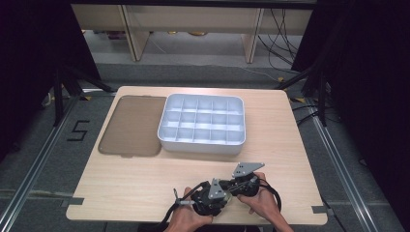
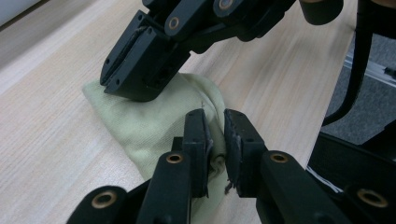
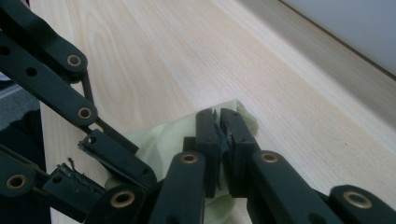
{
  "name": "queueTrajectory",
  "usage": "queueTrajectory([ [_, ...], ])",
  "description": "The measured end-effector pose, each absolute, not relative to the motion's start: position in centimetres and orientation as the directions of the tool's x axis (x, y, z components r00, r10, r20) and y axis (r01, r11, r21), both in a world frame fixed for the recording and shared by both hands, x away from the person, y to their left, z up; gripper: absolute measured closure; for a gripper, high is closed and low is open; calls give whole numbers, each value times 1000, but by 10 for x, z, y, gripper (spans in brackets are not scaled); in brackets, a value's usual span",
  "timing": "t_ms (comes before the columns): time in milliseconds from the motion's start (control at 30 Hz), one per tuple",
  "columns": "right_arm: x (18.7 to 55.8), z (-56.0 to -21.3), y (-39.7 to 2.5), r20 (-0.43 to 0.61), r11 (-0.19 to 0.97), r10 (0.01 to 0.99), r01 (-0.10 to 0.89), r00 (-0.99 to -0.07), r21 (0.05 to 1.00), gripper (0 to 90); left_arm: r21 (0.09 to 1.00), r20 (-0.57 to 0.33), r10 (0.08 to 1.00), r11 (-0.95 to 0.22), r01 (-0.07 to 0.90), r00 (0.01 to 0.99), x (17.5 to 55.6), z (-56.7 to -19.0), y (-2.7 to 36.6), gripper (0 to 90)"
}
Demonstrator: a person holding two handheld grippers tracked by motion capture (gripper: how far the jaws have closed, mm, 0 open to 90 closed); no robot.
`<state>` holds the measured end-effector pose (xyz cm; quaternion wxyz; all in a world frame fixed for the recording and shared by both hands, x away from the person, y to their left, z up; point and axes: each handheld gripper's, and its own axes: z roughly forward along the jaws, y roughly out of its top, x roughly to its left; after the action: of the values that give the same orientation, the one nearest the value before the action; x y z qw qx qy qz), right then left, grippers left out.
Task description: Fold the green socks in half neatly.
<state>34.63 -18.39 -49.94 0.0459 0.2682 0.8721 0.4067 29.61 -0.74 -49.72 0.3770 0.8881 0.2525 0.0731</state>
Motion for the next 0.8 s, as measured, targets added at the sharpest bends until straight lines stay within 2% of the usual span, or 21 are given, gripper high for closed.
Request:
queueTrajectory([
  [167,345,-500,-183,146,523,514,444,-845,728,865,725,-125,478,-555,409,869,299,-488,-3,698],
  [233,345,-500,-184,147,522,513,443,-846,728,865,743,-178,478,-508,436,860,298,-479,3,675],
  [367,344,-500,-184,150,522,513,446,-845,727,866,770,-240,481,-435,467,843,301,-465,15,685],
  [533,344,-500,-184,148,523,513,444,-845,728,865,748,-204,492,-480,459,846,300,-471,16,750],
  [667,345,-500,-185,134,528,507,430,-851,732,865,702,-131,468,-579,416,874,301,-482,13,768],
  [800,345,-500,-185,134,529,505,428,-853,732,865,685,-126,475,-593,423,871,302,-493,12,784],
])
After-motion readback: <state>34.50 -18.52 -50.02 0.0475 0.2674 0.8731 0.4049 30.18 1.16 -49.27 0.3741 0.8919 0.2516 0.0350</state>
